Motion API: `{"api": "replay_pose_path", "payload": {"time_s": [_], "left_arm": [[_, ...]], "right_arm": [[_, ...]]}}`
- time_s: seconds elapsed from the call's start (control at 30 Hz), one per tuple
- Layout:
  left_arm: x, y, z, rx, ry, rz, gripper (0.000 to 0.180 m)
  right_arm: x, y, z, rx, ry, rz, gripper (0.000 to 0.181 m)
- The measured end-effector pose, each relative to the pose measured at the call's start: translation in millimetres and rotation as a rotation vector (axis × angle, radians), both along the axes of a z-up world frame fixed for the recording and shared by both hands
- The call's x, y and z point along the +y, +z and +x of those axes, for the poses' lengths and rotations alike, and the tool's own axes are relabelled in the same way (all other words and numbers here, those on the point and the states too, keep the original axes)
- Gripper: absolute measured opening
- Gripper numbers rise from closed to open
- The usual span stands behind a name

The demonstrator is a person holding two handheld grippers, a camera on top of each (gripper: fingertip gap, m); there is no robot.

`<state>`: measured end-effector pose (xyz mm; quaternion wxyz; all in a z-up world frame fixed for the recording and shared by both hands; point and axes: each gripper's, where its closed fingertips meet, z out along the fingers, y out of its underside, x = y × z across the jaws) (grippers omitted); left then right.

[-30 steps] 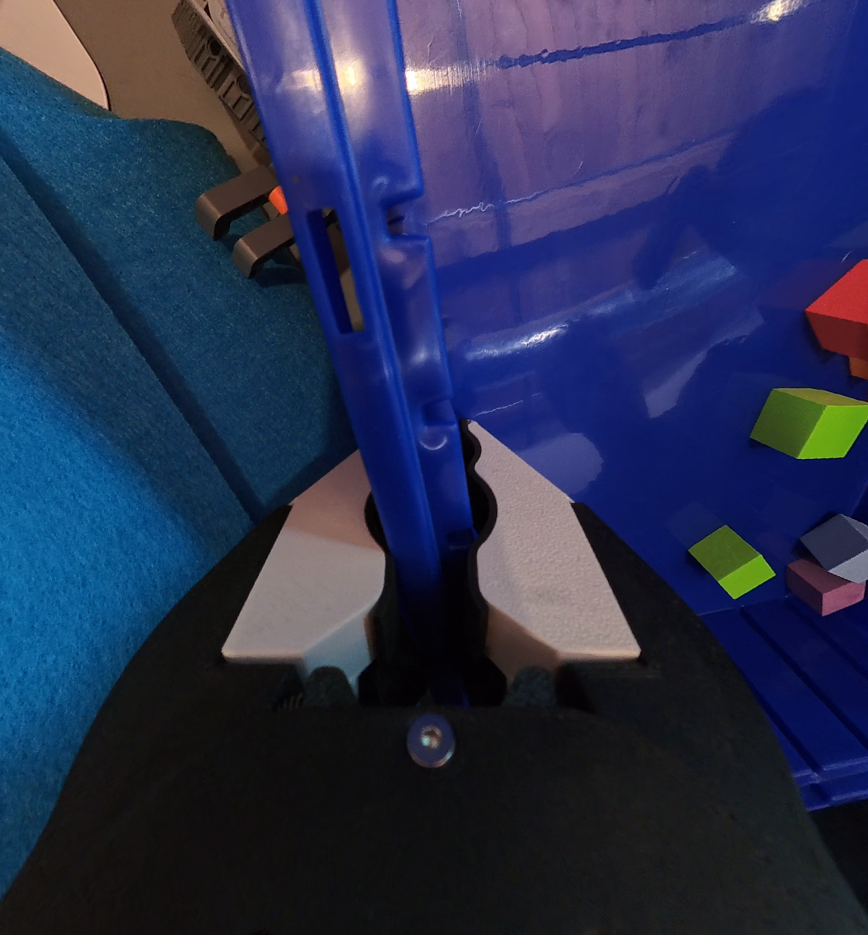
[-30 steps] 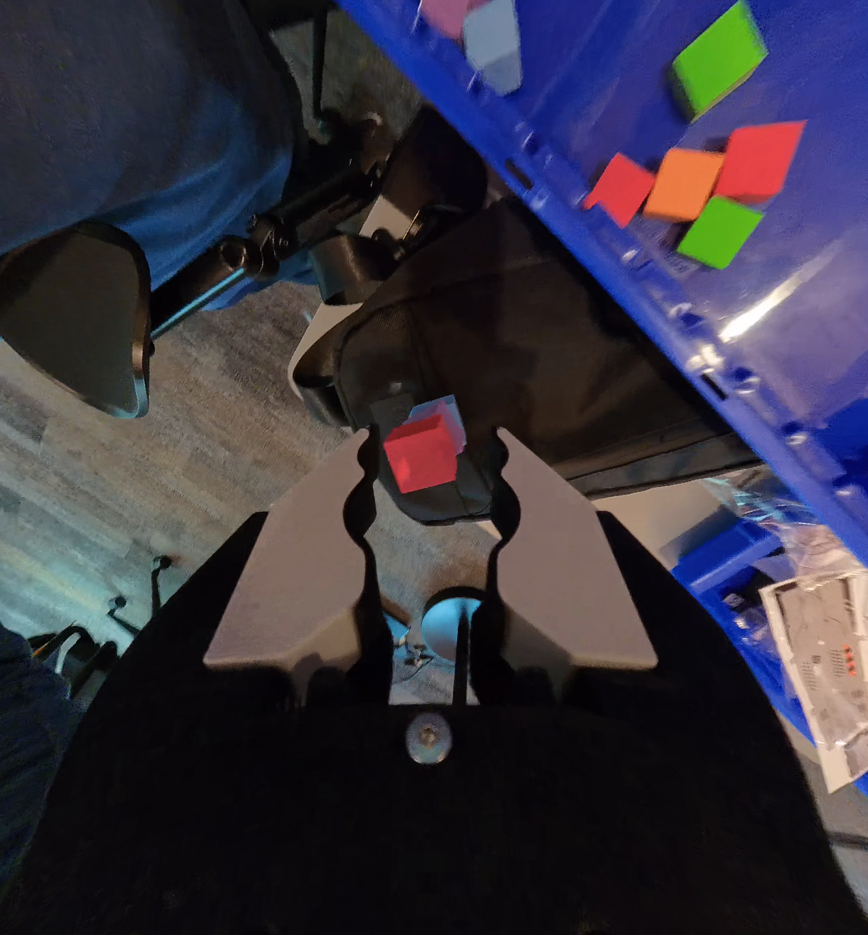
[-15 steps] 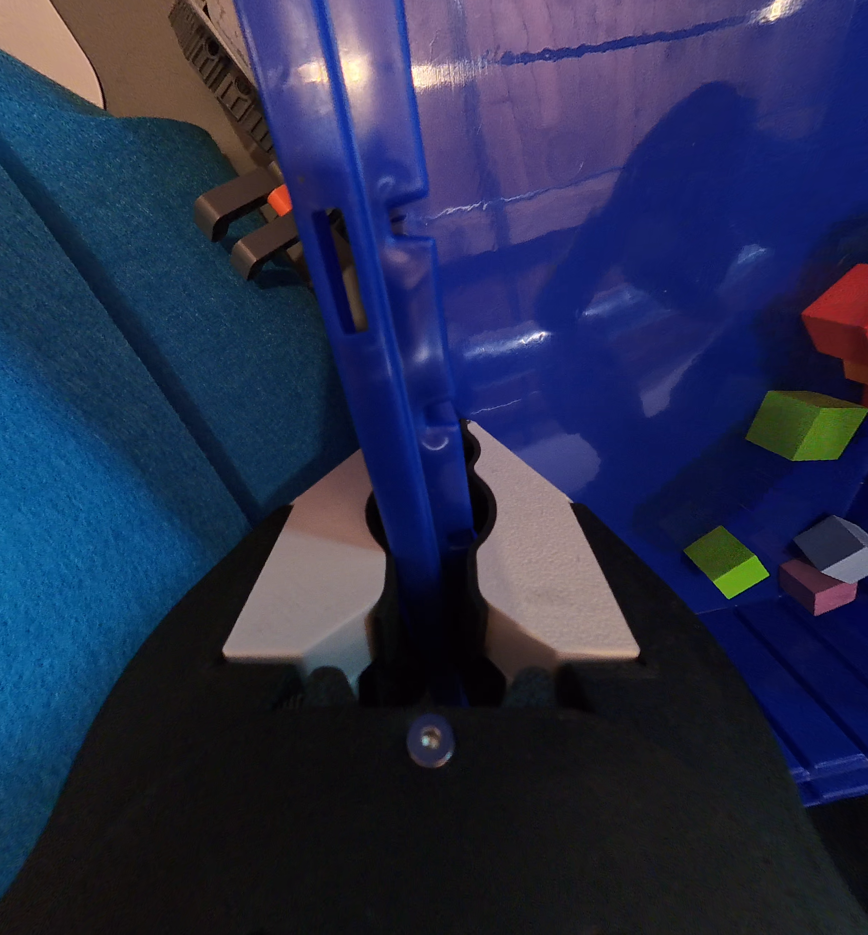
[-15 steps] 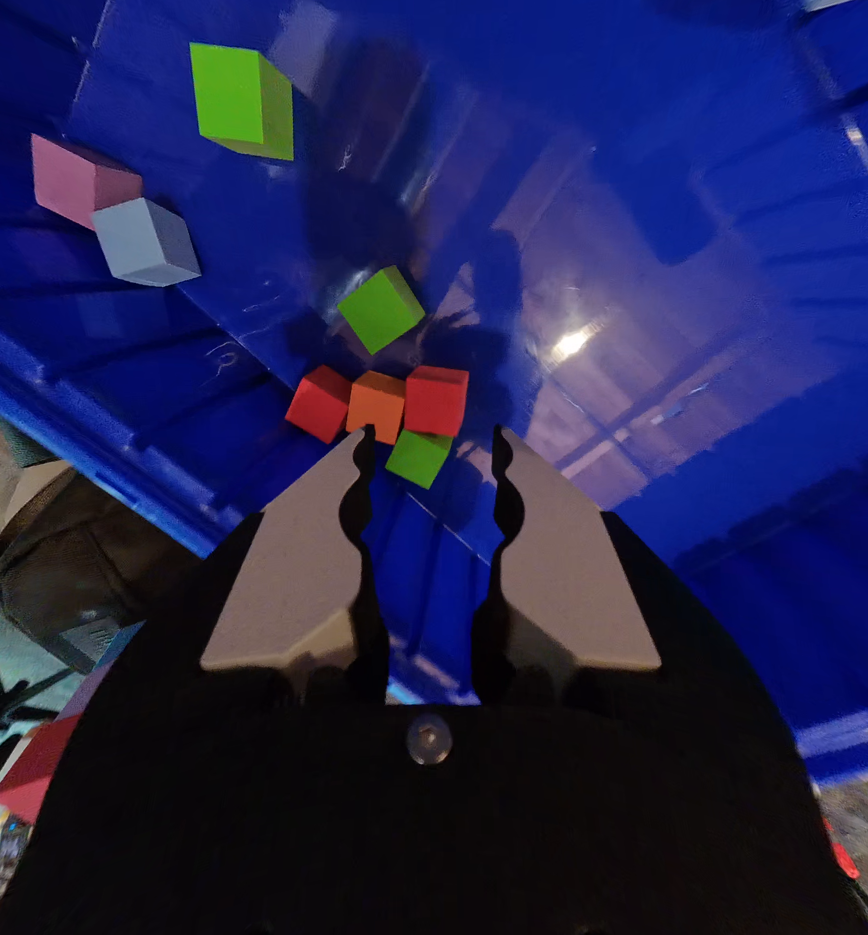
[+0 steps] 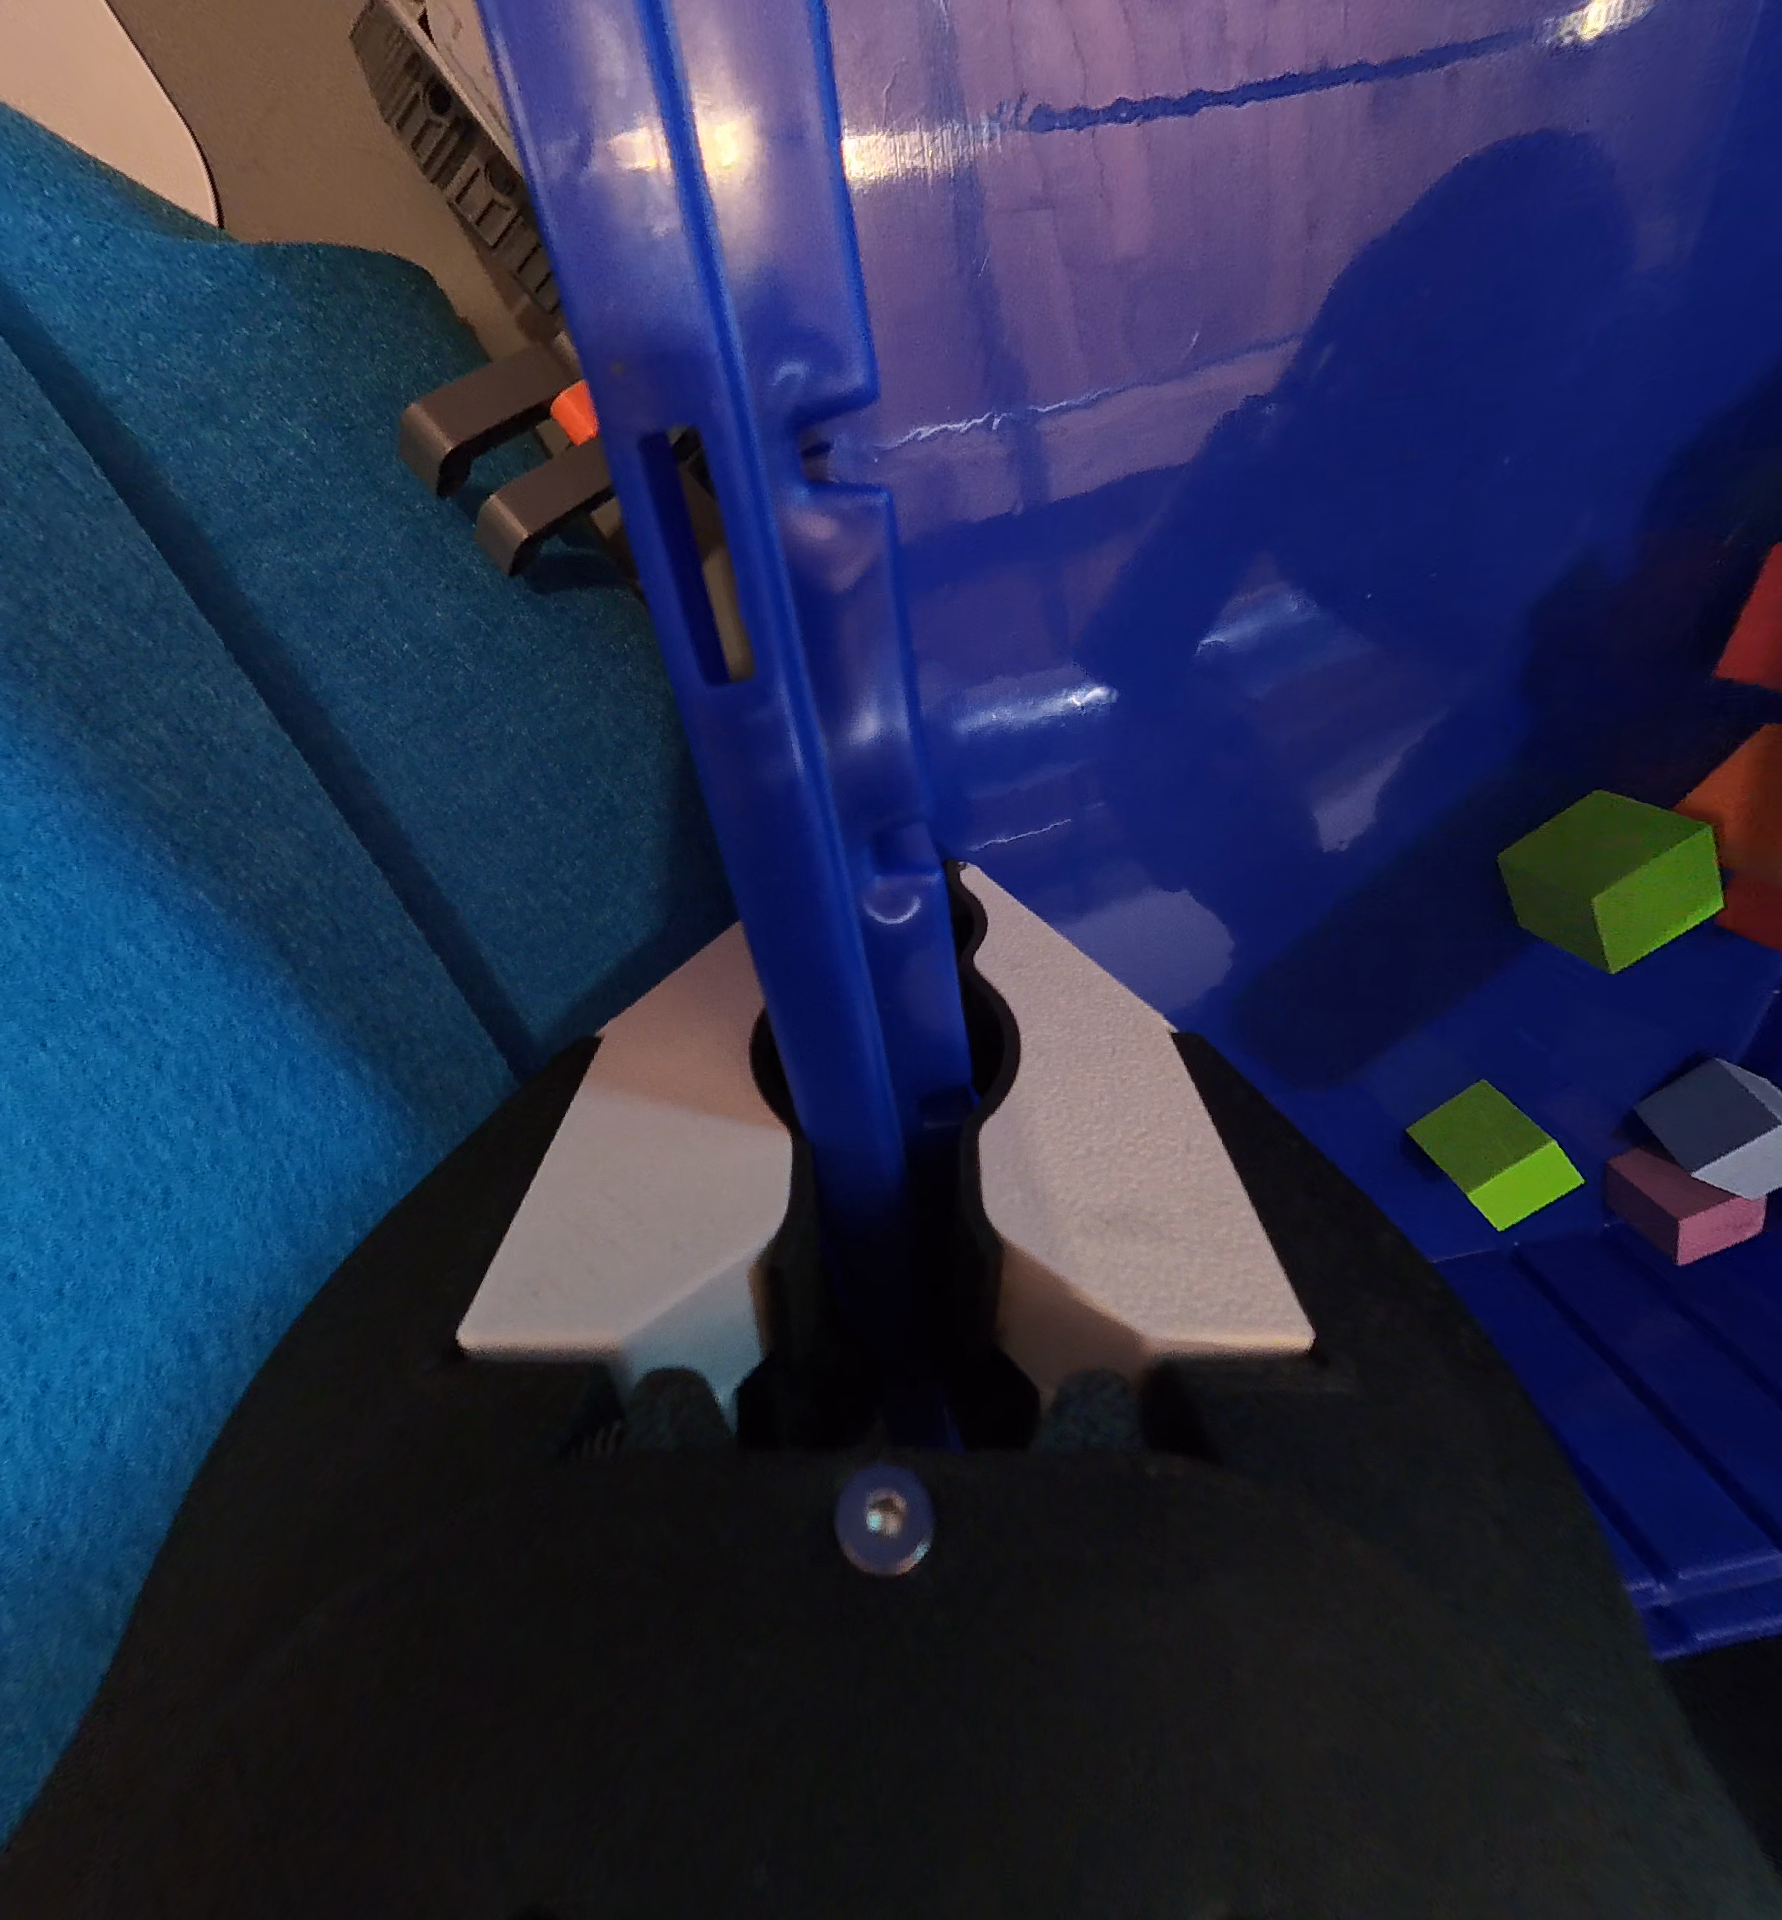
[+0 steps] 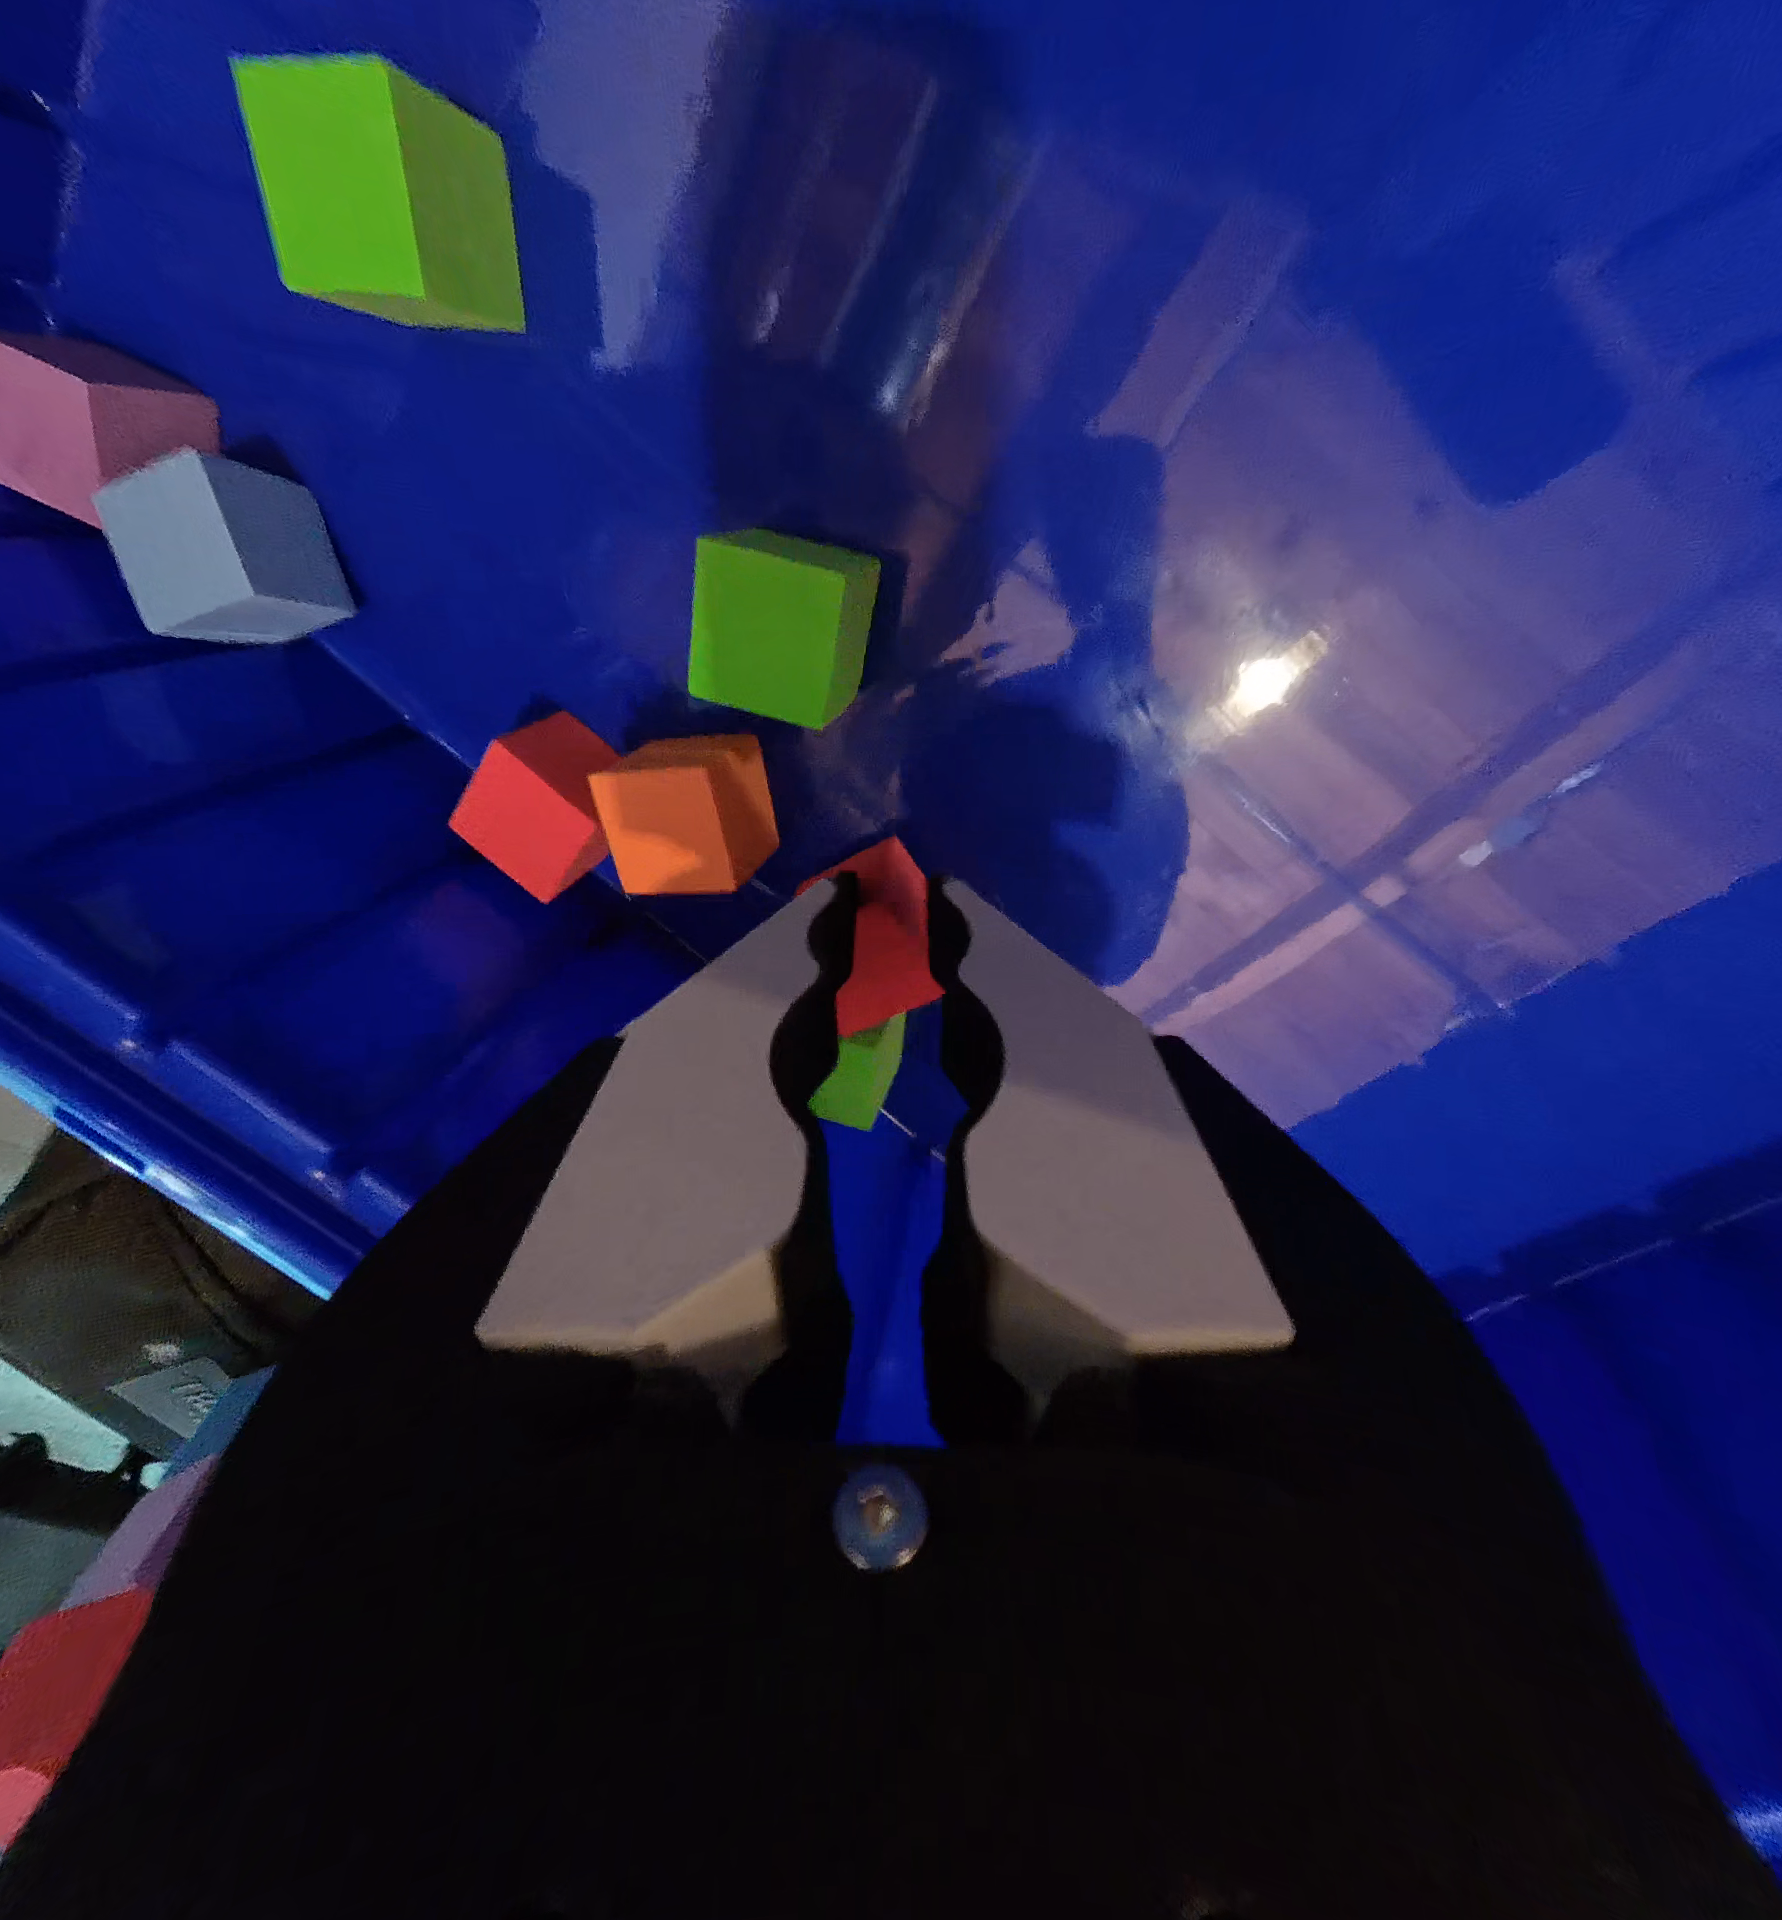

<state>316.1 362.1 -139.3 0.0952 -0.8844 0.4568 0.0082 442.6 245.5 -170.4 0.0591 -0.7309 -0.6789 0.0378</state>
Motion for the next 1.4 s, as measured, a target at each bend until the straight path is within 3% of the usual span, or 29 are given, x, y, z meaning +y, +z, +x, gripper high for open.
{"api": "replay_pose_path", "payload": {"time_s": [0.17,0.57,0.8,0.97,1.4], "left_arm": [[0,0,0,-0.002,-0.001,0.000,0.019],[0,0,0,0.001,-0.002,0.002,0.019],[0,0,0,0.002,-0.006,0.007,0.019],[0,0,1,0.001,-0.009,0.006,0.019],[0,0,2,-0.004,-0.015,0.003,0.019]], "right_arm": [[-3,12,10,0.018,0.055,0.022,0.045],[-6,-11,17,-0.103,0.262,0.057,0.034],[-23,67,25,0.057,0.197,0.056,0.033],[-84,120,68,0.035,0.191,-0.023,0.033],[-156,105,119,-0.093,0.122,-0.138,0.034]]}}
